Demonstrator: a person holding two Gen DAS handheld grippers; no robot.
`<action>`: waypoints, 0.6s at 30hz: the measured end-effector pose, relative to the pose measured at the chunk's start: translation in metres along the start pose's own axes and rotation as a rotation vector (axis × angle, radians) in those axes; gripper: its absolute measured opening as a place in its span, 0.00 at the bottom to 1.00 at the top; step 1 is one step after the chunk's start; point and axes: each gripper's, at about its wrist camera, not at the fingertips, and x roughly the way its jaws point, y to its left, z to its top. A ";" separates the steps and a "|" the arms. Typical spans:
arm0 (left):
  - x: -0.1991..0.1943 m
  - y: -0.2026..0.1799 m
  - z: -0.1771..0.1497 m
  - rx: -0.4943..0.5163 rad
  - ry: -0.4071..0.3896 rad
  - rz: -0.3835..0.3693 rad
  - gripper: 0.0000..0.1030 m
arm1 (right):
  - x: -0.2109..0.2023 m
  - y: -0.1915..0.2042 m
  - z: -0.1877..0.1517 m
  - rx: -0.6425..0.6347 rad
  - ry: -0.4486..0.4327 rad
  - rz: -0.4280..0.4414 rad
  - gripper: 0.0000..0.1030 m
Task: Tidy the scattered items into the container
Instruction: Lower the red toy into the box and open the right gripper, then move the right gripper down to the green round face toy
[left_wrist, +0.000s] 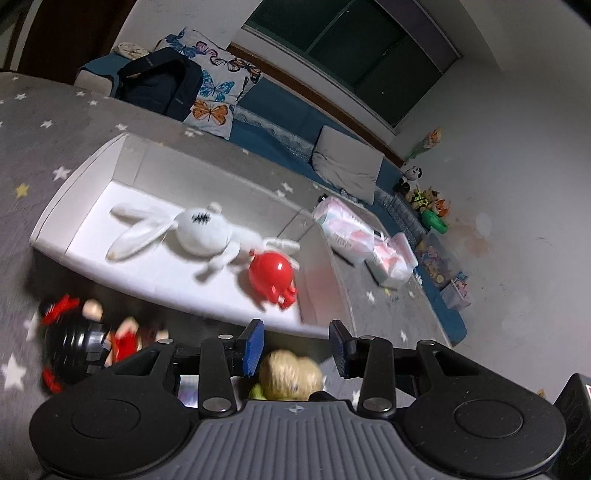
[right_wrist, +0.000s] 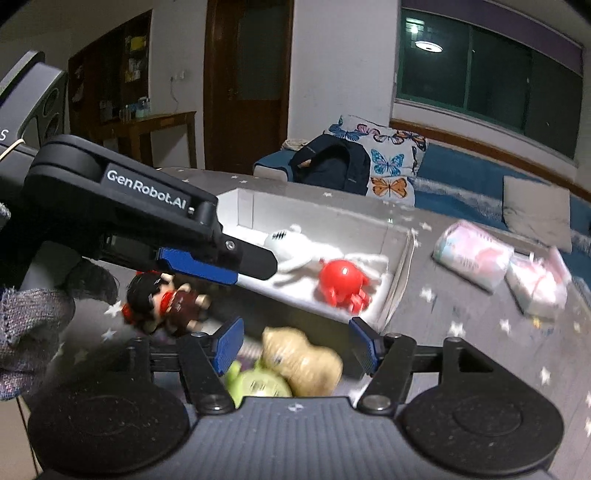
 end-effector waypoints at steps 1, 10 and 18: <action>-0.002 0.000 -0.005 0.001 0.002 0.005 0.40 | -0.001 0.001 -0.005 0.010 0.001 0.002 0.62; 0.005 0.014 -0.037 -0.047 0.065 0.007 0.40 | 0.013 0.004 -0.046 0.098 0.074 0.034 0.62; 0.012 0.020 -0.043 -0.078 0.088 -0.004 0.40 | 0.023 0.000 -0.052 0.149 0.086 0.062 0.61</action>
